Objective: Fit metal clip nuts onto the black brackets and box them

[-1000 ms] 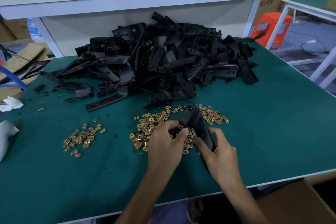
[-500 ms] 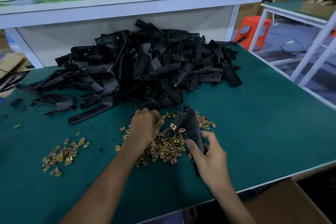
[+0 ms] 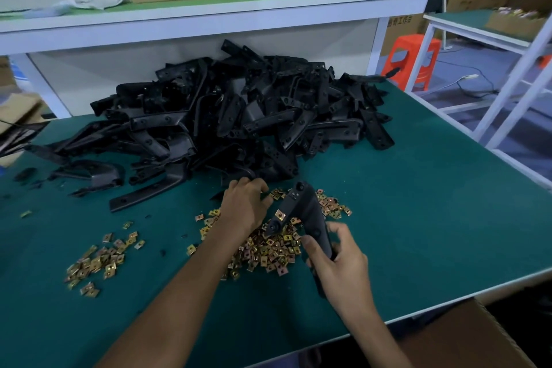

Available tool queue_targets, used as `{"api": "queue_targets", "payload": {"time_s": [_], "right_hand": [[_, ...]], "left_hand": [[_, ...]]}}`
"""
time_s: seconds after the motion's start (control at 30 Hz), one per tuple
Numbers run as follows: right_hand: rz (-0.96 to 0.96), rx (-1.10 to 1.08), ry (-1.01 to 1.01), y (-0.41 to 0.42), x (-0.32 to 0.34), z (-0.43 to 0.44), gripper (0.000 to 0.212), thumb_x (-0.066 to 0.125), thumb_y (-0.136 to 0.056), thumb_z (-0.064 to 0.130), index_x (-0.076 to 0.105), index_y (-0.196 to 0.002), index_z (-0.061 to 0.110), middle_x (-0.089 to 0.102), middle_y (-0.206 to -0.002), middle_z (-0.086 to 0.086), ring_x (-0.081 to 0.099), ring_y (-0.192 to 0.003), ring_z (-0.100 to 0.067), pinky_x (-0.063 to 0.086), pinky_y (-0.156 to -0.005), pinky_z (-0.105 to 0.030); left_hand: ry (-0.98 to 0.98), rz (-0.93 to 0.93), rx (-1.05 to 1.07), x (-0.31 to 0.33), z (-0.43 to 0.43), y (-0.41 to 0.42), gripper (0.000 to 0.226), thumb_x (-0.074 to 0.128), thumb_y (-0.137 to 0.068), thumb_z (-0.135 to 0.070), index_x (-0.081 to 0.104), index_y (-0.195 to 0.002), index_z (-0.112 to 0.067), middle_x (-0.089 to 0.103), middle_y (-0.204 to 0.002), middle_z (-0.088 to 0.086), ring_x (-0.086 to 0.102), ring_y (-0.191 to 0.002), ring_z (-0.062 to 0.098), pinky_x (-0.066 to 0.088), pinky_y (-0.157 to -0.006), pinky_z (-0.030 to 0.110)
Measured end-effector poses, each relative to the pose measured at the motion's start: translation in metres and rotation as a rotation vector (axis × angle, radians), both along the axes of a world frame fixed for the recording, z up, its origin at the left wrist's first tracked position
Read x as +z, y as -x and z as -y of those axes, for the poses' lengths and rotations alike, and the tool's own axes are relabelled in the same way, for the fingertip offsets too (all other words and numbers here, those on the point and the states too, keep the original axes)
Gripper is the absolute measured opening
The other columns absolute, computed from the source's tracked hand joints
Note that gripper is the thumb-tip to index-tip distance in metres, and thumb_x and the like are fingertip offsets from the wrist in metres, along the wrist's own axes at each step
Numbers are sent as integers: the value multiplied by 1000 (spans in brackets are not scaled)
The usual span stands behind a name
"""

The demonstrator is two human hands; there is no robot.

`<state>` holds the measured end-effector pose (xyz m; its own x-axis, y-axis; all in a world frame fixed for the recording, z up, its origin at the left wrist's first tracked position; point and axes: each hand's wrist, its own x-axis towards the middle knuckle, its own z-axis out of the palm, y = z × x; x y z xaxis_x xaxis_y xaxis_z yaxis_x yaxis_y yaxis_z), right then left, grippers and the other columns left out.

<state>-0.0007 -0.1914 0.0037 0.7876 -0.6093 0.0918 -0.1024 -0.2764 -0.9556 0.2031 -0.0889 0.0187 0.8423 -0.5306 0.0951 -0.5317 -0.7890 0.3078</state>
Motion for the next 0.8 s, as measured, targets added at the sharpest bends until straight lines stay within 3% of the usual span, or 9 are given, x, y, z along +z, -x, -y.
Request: {"api": "queue_targets", "payload": {"time_s": [0.13,0.27,0.37,0.43,0.47,0.57,0.7,0.8], "right_hand": [[10,-1,-4,1,0,0,21,72,-89,48,56,-101,44,72,-70,6,65,-57,-6,41,-48,-15],[3,13,-4,1,-1,2,24,70,-88,55,56,-101,43,72,-70,4,61,-53,-8,44,-47,-26],[7,29,-1,2,-3,3,25,70,-88,55,56,-102,41,71,-69,3,59,-52,-9,44,-46,-28],[21,47,1,3,-2,2,25,71,-88,55,57,-103,41,71,-69,3,59,-53,-7,43,-46,-25],[23,54,5,3,-1,1,24,71,-88,54,58,-103,41,71,-69,3,59,-53,-7,43,-47,-25],[7,81,10,4,0,0,21,72,-89,50,58,-103,43,71,-69,2,60,-55,-11,44,-49,-31],[-1,118,14,5,3,-2,23,71,-86,55,58,-101,45,71,-69,3,63,-58,-18,46,-51,-37],[14,133,17,5,5,-3,28,68,-80,62,58,-101,46,72,-68,4,60,-54,-7,42,-48,-24]], "left_hand": [[21,-5,1,-1,-2,4,15,58,-101,-29,67,-106,-19,65,-112,4,53,-115,26,38,-104,38],[50,7,16,2,-18,19,18,45,-105,-20,63,-107,-15,62,-111,4,52,-110,29,39,-99,39],[212,-5,32,14,-30,36,14,43,-105,-13,57,-106,-15,64,-95,3,55,-89,22,40,-76,31],[418,-199,63,26,-37,46,11,44,-107,-23,55,-102,-24,66,-86,-3,56,-66,5,41,-56,23],[518,-294,80,32,-40,50,12,46,-106,-30,56,-102,-30,66,-86,-9,58,-64,1,41,-54,18],[729,-480,94,42,-45,61,10,54,-102,-37,63,-102,-42,66,-94,-22,60,-84,-8,45,-71,18],[888,-598,75,47,-47,69,12,63,-99,-28,70,-99,-38,68,-91,-16,62,-82,-3,49,-78,22],[880,-650,32,51,-48,74,16,61,-100,-27,70,-95,-39,68,-90,-10,61,-84,4,53,-83,28]]}}
